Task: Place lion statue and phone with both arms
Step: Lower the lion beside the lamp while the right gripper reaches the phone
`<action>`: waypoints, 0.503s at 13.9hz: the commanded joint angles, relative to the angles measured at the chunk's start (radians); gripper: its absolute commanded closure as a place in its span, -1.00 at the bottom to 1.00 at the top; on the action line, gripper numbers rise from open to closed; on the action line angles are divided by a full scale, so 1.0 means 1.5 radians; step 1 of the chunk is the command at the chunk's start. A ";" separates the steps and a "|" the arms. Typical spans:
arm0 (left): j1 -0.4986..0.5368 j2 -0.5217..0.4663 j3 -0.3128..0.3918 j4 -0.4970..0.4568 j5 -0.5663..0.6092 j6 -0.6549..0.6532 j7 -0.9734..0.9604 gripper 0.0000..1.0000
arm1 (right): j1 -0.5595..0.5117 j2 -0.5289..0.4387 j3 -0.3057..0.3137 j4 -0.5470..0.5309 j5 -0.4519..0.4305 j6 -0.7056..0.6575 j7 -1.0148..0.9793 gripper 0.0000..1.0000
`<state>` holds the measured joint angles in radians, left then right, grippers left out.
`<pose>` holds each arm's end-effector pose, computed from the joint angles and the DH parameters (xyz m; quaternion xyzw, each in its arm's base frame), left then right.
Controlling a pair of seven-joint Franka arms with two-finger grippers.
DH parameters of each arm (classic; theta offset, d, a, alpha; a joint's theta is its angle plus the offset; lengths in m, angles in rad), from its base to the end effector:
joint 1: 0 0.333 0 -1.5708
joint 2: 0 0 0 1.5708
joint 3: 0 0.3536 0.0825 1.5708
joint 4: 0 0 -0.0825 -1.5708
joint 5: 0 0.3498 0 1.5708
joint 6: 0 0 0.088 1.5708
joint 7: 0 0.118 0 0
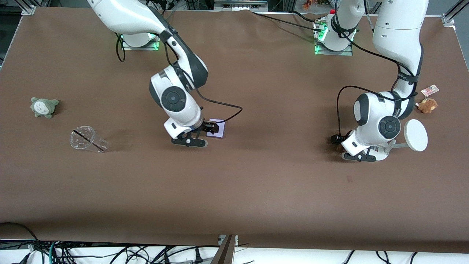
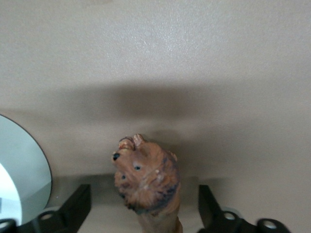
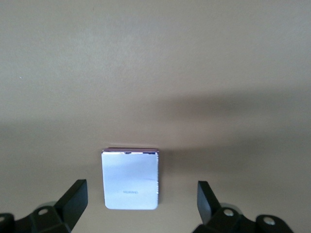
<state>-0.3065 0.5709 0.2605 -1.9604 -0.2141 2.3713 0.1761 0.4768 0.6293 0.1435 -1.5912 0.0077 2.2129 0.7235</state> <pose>0.5975 -0.0404 0.2261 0.9969 -0.0439 -0.0659 0.0023 0.5713 0.3879 0.3092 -0.9967 0.0673 0.0288 0.0349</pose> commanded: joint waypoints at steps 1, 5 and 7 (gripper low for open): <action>-0.006 -0.018 0.006 0.007 0.012 -0.007 -0.009 -1.00 | 0.018 0.029 -0.004 0.009 -0.011 0.036 0.038 -1.00; -0.009 -0.039 0.005 0.066 0.012 -0.118 -0.039 -1.00 | 0.022 0.057 -0.005 0.009 -0.014 0.060 0.039 -1.00; -0.016 -0.059 0.005 0.078 0.012 -0.157 -0.055 -1.00 | 0.024 0.069 -0.005 0.009 -0.014 0.062 0.039 -1.00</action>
<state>-0.3133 0.5214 0.2605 -1.8611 -0.2141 2.2013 0.1330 0.5006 0.7139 0.1419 -1.5908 0.0036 2.2967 0.7589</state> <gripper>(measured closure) 0.000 0.000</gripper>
